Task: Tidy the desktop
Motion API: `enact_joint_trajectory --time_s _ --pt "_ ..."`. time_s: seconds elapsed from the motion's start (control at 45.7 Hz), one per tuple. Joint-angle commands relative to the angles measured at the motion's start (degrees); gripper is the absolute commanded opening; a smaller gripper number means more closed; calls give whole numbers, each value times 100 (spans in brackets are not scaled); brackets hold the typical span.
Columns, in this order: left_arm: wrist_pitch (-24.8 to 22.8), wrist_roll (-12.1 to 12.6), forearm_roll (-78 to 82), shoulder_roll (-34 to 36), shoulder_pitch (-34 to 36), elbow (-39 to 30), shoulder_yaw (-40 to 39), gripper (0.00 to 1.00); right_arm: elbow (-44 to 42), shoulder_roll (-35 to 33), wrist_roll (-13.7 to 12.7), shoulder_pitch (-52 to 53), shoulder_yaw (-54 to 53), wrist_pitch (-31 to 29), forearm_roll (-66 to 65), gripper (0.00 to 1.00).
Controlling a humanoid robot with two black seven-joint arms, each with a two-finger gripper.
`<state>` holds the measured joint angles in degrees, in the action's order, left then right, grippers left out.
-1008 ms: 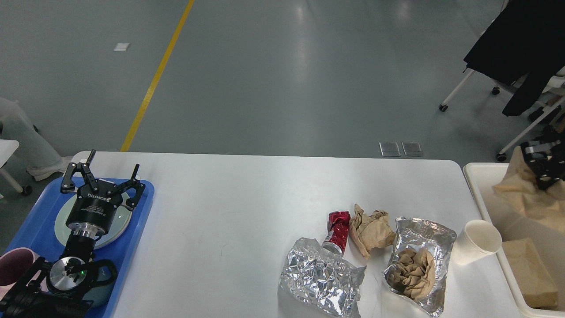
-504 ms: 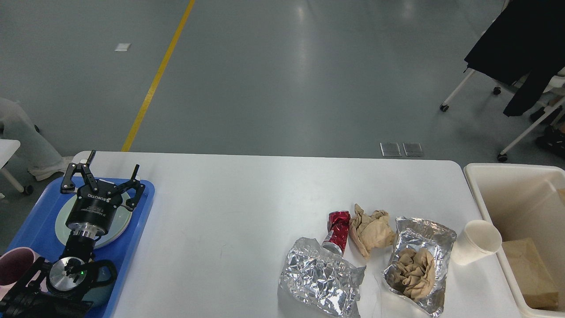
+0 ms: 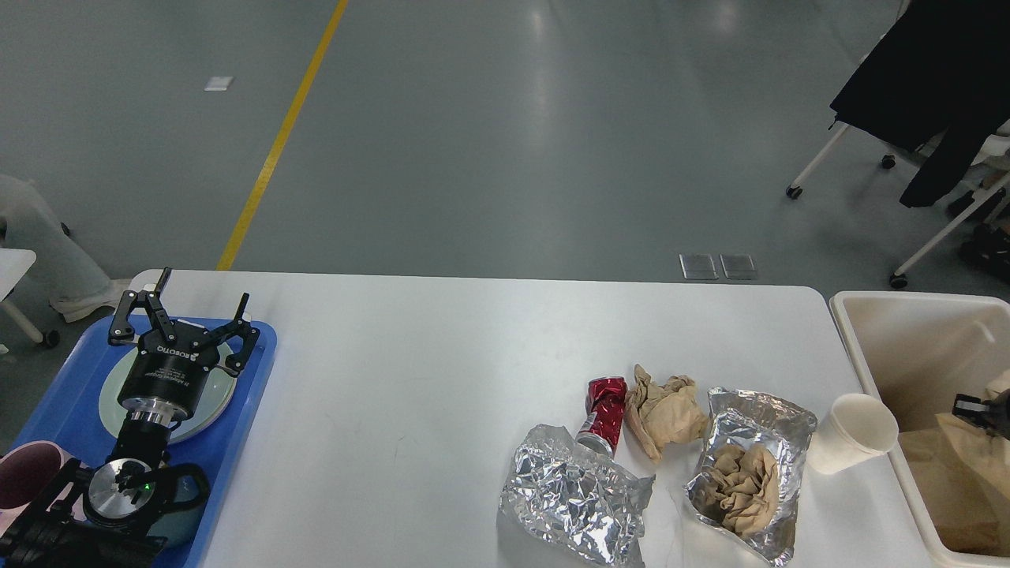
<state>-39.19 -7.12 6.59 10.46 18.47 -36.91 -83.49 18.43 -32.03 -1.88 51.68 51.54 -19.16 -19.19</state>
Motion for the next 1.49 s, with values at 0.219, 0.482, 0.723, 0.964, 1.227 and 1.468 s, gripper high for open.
enact_joint_trajectory --time_s 0.219,0.482,0.723,0.964,1.227,1.468 --pt "-1 0 0 0 -1 -1 0 96 -1210 804 -5 -1530 -469 1028 29 0" --pt "-1 0 0 0 -1 -1 0 96 -1193 971 -5 -1758 -943 1353 29 0" --pt "-1 0 0 0 -1 -1 0 96 -1193 927 -14 -1758 -970 1424 29 0" --pt "-1 0 0 0 -1 -1 0 96 -1140 892 -5 -1758 -1005 2136 29 100" --pt "-1 0 0 0 -1 -9 0 96 -1131 874 -5 -1749 -1005 2136 29 100" --pt "-1 0 0 0 -1 -1 0 96 -1000 602 -14 -1635 -1014 2136 38 100"
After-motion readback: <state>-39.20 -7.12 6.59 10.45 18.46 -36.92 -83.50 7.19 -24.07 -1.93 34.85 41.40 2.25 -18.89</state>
